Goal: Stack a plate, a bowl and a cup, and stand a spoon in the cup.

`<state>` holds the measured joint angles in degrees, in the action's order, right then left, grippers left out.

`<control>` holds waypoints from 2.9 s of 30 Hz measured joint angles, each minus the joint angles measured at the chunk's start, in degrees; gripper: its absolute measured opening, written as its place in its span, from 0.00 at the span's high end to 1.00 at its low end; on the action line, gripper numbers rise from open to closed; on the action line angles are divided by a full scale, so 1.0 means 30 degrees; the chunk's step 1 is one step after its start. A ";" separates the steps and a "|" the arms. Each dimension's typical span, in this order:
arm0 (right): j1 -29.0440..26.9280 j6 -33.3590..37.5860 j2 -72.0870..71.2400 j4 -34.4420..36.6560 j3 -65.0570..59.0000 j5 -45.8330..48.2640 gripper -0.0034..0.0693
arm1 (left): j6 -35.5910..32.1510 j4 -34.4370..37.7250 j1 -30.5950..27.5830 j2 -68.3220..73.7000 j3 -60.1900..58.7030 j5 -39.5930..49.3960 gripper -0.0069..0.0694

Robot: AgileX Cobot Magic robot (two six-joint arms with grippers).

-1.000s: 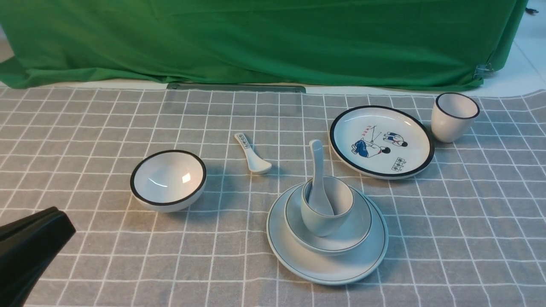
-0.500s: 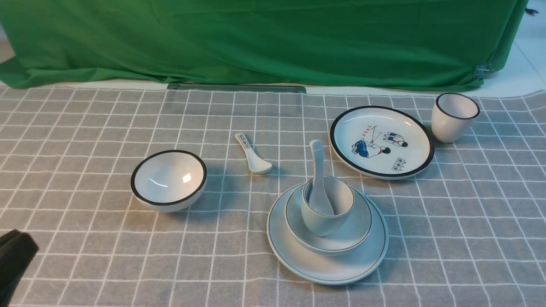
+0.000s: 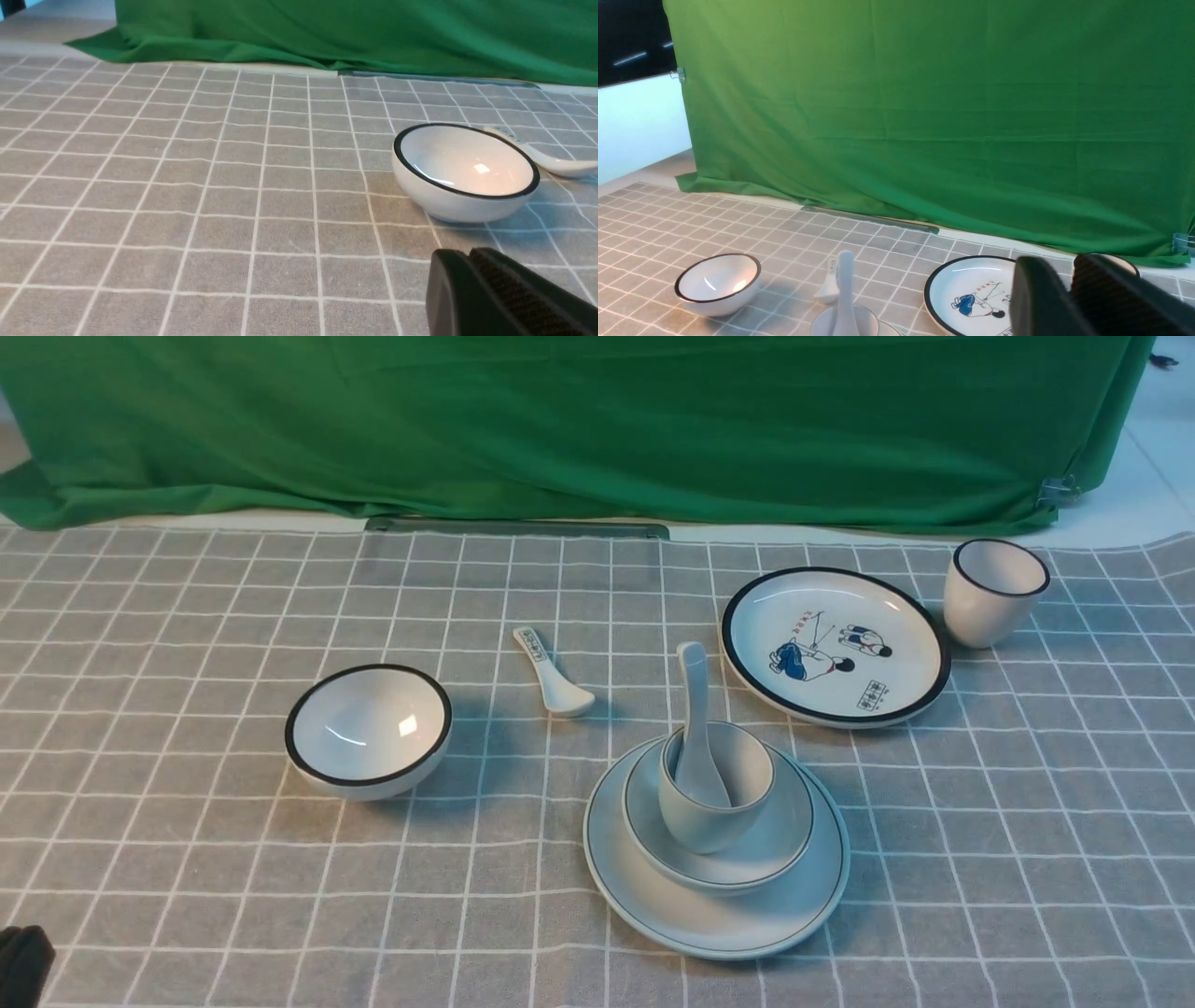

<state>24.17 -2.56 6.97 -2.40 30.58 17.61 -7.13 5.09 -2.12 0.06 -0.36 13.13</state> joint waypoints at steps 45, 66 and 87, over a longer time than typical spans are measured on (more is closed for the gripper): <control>-0.9335 0.3317 -0.1792 -0.0192 -0.9340 -0.1230 0.62 | -0.0066 -0.0146 0.0377 0.0000 0.0000 0.0018 0.89; -0.8304 0.2521 -0.2291 -0.0114 -1.0310 -0.1148 0.62 | -0.0065 -0.0384 0.0377 0.0000 0.0000 0.0088 0.89; -0.8304 0.2497 -0.2291 -0.0114 -1.0310 -0.1168 0.62 | -0.0067 -0.0384 0.0377 0.0000 0.0000 0.0088 0.89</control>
<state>-0.75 4.93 0.10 -2.75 -0.35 14.11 -7.33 3.94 -0.98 0.06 -0.36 13.39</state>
